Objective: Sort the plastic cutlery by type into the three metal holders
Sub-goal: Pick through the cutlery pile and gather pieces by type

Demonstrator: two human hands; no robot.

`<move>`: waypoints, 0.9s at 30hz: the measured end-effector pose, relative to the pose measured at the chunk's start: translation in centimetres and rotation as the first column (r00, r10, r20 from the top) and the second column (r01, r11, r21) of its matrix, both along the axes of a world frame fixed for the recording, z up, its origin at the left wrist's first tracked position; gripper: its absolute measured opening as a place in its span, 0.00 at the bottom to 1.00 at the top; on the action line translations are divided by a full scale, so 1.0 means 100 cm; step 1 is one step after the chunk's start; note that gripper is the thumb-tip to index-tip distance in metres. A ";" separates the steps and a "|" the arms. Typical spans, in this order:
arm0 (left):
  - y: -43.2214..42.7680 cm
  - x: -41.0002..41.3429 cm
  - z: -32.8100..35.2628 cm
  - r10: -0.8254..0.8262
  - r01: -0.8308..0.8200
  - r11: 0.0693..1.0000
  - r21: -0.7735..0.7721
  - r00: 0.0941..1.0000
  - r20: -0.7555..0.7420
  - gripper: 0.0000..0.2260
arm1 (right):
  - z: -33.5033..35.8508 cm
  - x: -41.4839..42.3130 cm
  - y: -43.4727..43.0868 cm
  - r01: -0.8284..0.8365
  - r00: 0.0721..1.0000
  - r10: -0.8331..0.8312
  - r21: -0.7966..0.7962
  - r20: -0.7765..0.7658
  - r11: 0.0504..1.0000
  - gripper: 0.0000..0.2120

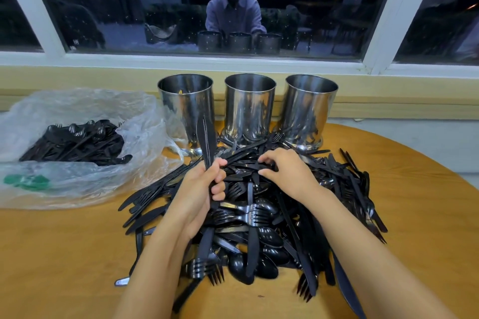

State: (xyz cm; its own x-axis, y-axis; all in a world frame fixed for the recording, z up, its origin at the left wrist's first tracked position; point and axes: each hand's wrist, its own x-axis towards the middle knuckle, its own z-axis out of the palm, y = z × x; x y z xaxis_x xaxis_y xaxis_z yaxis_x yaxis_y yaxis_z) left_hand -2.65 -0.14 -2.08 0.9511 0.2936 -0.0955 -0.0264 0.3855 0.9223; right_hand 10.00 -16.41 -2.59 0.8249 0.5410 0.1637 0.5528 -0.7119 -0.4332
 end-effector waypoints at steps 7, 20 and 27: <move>0.009 -0.001 -0.004 0.064 -0.064 0.995 -0.075 0.998 0.002 0.09 | 0.000 -0.001 0.000 0.012 0.985 0.006 -0.101 0.173 0.995 0.12; 0.012 -0.004 -0.003 0.131 -0.124 0.980 -0.157 0.991 0.036 0.09 | 0.082 -0.006 -0.038 -0.040 0.985 0.130 0.591 -0.111 0.806 0.04; -0.003 -0.013 0.007 -0.221 0.216 0.967 -0.137 0.975 -0.020 0.16 | 0.096 -0.022 -0.034 -0.260 0.867 0.383 0.365 -0.321 0.894 0.05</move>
State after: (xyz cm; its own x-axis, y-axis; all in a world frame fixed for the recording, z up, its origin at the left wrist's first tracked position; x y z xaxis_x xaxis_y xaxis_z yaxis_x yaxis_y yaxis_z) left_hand -3.90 -0.42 -1.37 0.9862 0.0616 -0.1536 0.1031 0.4976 0.8613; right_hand 7.80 -19.85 7.03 0.6441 0.7612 0.0761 0.4793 -0.3240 -0.8157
